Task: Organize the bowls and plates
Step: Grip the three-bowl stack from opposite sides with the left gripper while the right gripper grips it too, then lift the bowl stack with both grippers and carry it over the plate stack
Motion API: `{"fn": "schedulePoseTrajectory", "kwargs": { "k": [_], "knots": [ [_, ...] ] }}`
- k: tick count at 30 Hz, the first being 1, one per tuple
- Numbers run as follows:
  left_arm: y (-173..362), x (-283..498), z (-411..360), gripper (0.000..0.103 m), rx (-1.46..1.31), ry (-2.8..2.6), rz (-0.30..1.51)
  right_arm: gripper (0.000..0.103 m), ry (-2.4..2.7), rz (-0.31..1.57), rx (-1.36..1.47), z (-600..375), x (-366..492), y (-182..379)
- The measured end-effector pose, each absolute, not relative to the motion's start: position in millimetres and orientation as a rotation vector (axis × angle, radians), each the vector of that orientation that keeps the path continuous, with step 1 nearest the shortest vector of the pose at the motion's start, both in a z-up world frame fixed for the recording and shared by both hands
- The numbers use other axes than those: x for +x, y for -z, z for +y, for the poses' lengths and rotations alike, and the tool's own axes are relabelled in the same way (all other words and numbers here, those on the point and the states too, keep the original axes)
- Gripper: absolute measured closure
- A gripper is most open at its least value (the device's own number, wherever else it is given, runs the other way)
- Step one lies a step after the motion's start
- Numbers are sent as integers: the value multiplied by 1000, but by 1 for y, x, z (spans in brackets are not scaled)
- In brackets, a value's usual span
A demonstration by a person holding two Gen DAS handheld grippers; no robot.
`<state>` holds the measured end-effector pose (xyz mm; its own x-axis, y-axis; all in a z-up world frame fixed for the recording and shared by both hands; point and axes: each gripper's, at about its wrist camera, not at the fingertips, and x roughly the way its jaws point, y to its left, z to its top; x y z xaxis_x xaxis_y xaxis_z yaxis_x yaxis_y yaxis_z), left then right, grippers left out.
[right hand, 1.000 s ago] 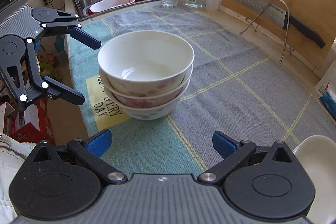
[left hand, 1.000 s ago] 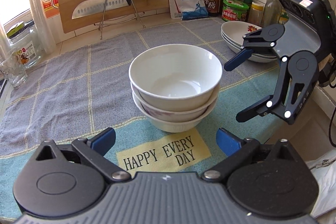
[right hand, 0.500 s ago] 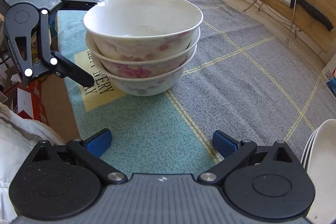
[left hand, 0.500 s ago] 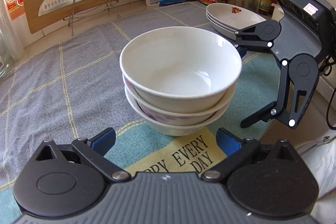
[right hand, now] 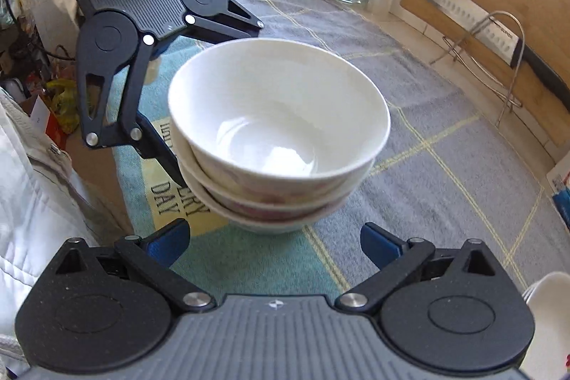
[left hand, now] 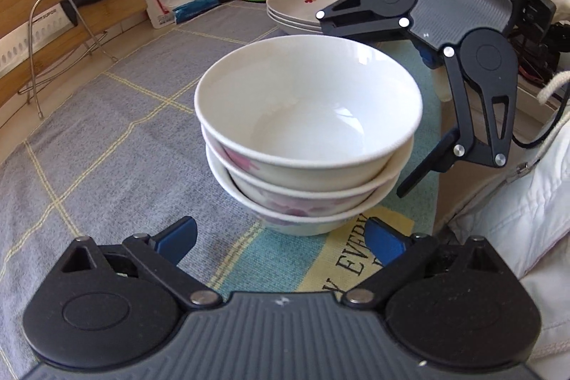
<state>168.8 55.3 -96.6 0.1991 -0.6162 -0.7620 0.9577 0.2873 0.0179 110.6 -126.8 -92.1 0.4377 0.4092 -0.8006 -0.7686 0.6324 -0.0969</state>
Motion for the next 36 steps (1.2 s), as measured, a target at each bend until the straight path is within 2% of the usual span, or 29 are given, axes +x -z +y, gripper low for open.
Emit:
{"fn": "schedulePoseTrajectory", "kwargs": {
  "k": [4,9,11,13,36],
  "knots": [
    [94,175,53,5,586,1277,719,2,-798,841,-476,-126,119,86],
    [93,178,47,10,617,1338,692,10,-822,858,-491,-124,124,86],
    [94,179,43,16,629,1351,693,13,-830,868,-486,-122,126,88],
    [93,179,42,17,634,1374,690,14,-834,869,-482,-121,128,88],
    [88,180,39,17,655,1388,719,15,-838,891,-455,-121,129,85]
  ]
}}
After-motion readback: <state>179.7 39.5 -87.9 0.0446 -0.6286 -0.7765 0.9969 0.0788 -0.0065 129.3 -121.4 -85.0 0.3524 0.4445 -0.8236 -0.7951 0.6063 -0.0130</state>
